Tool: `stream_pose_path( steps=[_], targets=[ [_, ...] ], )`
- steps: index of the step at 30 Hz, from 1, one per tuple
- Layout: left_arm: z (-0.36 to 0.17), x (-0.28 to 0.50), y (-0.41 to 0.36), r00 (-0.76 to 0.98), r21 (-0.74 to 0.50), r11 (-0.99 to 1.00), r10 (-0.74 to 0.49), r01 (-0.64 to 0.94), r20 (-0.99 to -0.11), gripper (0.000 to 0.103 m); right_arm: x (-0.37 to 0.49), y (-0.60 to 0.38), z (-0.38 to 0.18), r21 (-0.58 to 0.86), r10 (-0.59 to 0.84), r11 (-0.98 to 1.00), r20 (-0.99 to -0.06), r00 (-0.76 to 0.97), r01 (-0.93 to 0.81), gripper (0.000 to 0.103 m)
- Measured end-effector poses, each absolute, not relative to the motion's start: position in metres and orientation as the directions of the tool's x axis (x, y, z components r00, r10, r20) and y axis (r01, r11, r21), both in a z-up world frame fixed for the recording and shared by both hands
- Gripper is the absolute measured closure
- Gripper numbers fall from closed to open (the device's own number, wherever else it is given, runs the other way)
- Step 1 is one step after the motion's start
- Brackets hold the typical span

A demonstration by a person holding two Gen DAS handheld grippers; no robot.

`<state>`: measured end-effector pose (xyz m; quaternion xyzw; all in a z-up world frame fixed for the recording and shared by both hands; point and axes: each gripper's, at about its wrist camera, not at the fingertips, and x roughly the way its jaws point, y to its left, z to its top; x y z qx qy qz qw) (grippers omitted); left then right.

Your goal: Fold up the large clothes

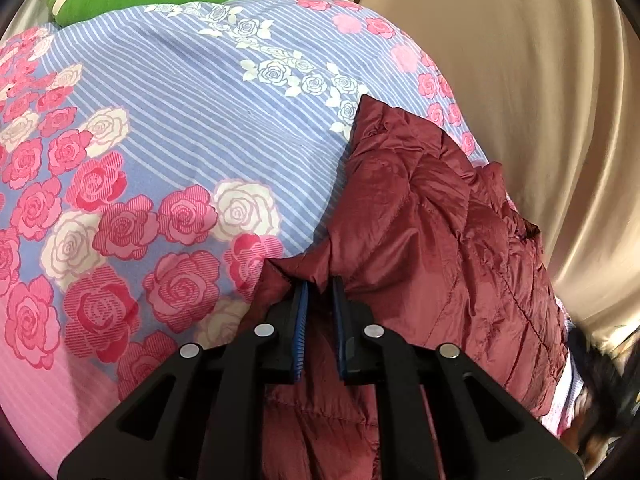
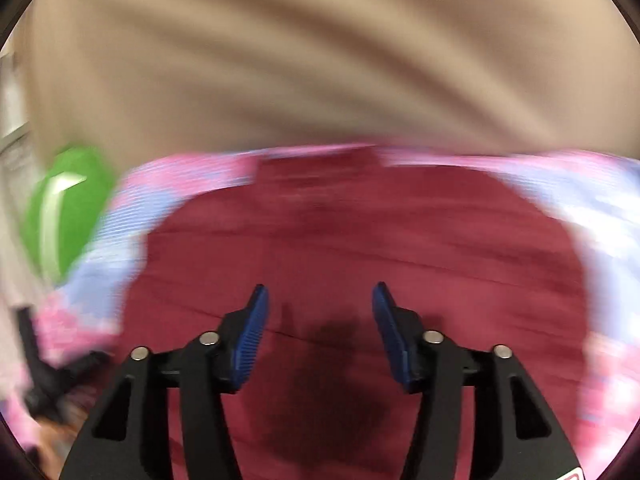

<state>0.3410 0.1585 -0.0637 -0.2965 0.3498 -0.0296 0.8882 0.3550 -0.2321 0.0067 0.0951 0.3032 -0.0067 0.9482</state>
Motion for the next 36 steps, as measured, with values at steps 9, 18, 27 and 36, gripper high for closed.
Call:
stream_pose_path(
  steps=[9,18,27,36],
  targets=[
    [-0.06,0.347,0.15,0.746,-0.496,0.853,-0.222,-0.165,-0.629,0.093,0.341,-0.327,-0.036,0.273,0.065,0.947,-0.68,0.73,0.169,0.092],
    [-0.057,0.35,0.14,0.737,-0.439,0.882,-0.181,-0.172,-0.652,0.092,0.362,-0.313,0.016,0.194,-0.005,0.971,-0.566,0.825,0.139,0.101],
    [-0.051,0.359,0.12,0.713,-0.307,0.935,-0.092,-0.18,-0.696,0.09,0.346,-0.328,0.006,0.256,-0.014,0.943,-0.61,0.792,0.214,0.09],
    [-0.05,0.362,0.112,0.7,-0.228,0.957,-0.037,-0.182,-0.713,0.091,0.363,-0.251,-0.022,0.243,0.183,0.97,-0.688,0.702,-0.014,0.089]
  ],
)
